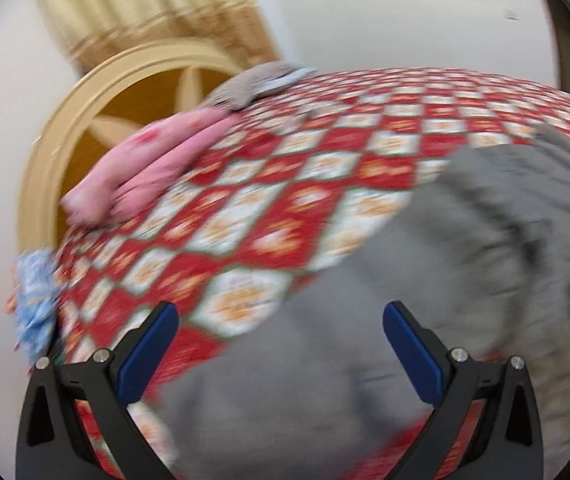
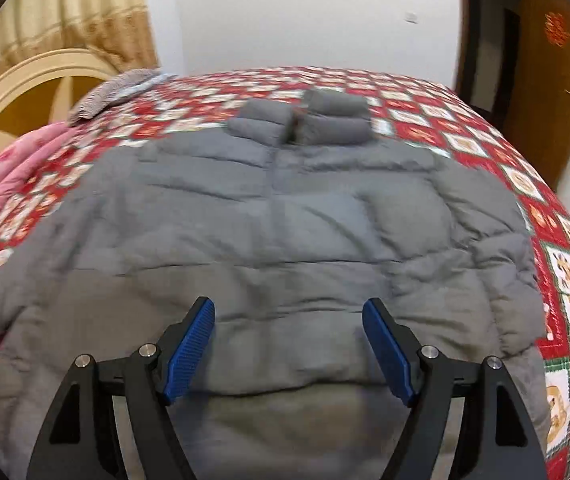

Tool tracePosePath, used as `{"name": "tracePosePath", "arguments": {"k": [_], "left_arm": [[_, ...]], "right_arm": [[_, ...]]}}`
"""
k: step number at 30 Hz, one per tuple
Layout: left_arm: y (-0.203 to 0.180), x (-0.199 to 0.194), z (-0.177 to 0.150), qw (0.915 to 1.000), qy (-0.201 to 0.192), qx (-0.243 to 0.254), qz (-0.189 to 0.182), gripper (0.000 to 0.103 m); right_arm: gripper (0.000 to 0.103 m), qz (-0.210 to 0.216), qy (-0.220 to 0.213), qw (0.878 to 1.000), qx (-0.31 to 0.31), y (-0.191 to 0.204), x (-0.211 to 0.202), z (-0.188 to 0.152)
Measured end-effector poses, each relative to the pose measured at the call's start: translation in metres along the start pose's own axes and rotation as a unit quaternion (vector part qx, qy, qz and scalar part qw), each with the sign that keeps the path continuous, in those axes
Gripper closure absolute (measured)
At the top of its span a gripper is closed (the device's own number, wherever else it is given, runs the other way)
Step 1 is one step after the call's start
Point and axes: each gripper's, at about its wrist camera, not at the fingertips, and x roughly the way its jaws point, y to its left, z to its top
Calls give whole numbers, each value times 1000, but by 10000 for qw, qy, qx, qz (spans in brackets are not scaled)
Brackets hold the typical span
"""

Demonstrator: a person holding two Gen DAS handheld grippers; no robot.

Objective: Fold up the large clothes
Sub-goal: 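Grasp the other grey sleeve with the left gripper and lift it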

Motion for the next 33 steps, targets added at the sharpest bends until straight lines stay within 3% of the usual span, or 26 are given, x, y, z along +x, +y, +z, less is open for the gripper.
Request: {"name": "tracePosePath", "arguments": {"k": [3, 7, 12, 16, 20, 22, 27, 29, 33], "left_arm": [[48, 22, -20, 9982, 338, -422, 251, 0], [76, 45, -47, 9919, 867, -924, -78, 0], [62, 53, -61, 9860, 1053, -1126, -643, 0], [43, 54, -57, 9864, 998, -1019, -811, 0], [44, 64, -58, 9803, 1241, -1197, -963, 5], [47, 62, -58, 9805, 1153, -1201, -1039, 15], [49, 53, -54, 9820, 948, -964, -1315, 77], [51, 44, -44, 9857, 801, -921, -1166, 84], [48, -10, -9, 9955, -155, -613, -713, 85]], "right_arm": [[27, 182, 15, 9991, -389, 34, 3, -3], [27, 9, 319, 9968, -734, 59, 29, -16], [26, -75, 455, 9965, -701, 56, 44, -22], [24, -162, 489, 9957, -767, 58, 43, -21], [23, -21, 329, 9972, -677, 52, 23, -23], [23, 85, 200, 9978, -625, 45, 5, -25], [23, -87, 0, 9977, -671, 21, -26, -30], [23, -268, -51, 9977, -627, 1, -38, -32], [23, -586, -148, 9972, -437, -40, -60, -34]]}}
